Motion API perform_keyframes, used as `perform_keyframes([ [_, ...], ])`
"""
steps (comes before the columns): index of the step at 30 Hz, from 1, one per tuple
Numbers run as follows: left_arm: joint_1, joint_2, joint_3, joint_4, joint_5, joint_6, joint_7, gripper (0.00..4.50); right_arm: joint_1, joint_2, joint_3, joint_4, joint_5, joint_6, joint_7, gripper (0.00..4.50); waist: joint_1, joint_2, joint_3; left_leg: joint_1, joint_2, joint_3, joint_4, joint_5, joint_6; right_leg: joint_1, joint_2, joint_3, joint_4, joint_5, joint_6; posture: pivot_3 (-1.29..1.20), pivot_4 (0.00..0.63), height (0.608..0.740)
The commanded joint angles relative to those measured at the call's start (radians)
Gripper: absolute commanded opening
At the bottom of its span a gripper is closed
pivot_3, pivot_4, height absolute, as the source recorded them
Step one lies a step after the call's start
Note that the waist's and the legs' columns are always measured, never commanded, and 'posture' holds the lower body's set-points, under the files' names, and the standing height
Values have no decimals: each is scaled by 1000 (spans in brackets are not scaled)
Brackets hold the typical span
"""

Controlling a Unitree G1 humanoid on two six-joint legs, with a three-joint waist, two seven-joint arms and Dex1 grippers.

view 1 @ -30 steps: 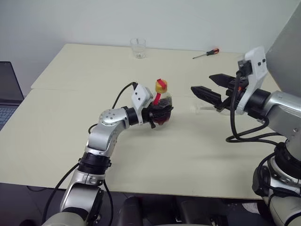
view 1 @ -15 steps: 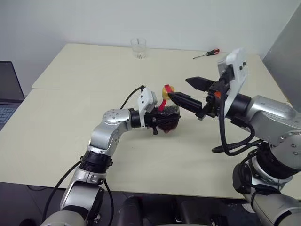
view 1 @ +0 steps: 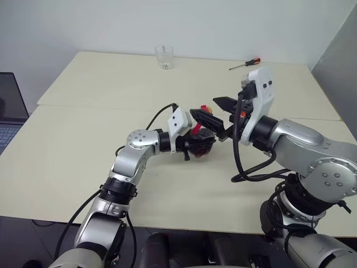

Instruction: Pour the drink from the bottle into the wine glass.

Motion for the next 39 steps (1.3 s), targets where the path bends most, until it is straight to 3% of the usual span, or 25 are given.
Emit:
perform_keyframes([
  [1,-25,-6,0,-20,4,-37,3,1186,11,6,23,-40,-25,9,-26,4500,0,0,0,0,0,0,0,0,0,0,0,0,0,0,0,0,150,740],
  [7,-29,-8,4,-9,11,-47,3,1186,14,-15,83,-60,-78,9,-85,4500,0,0,0,0,0,0,0,0,0,0,0,0,0,0,0,0,150,740],
  [14,-34,-15,1,7,16,-63,0,1186,39,40,106,-102,-84,9,-152,4500,0,0,0,0,0,0,0,0,0,0,0,0,0,0,0,0,150,740],
  [17,-37,-19,1,16,19,-70,-2,1186,45,53,107,-109,-79,9,-172,3905,0,0,0,0,0,0,0,0,0,0,0,0,0,0,0,0,150,740],
  [24,-44,-28,2,30,24,-79,-5,1186,61,65,106,-121,-64,9,-196,1472,0,0,0,0,0,0,0,0,0,0,0,0,0,0,0,0,150,740],
  [26,-47,-30,3,32,24,-79,-6,1186,63,68,98,-120,-58,9,-189,1215,0,0,0,0,0,0,0,0,0,0,0,0,0,0,0,0,150,740],
  [31,-53,-38,8,27,16,-67,-4,1185,47,2,51,-83,-30,-9,-66,1215,0,0,0,0,0,0,0,0,0,0,0,0,-1,0,0,0,150,740],
  [36,-48,-39,7,1,11,-48,-1,1137,38,-280,104,97,3,-307,315,1215,0,0,0,0,-1,0,0,0,0,1,0,0,-4,0,0,0,150,740],
  [39,-44,-38,4,-17,7,-36,2,1137,42,-394,169,199,-23,-502,525,1215,-1,0,0,0,-1,0,-2,0,1,2,0,0,-6,0,0,0,150,740],
])
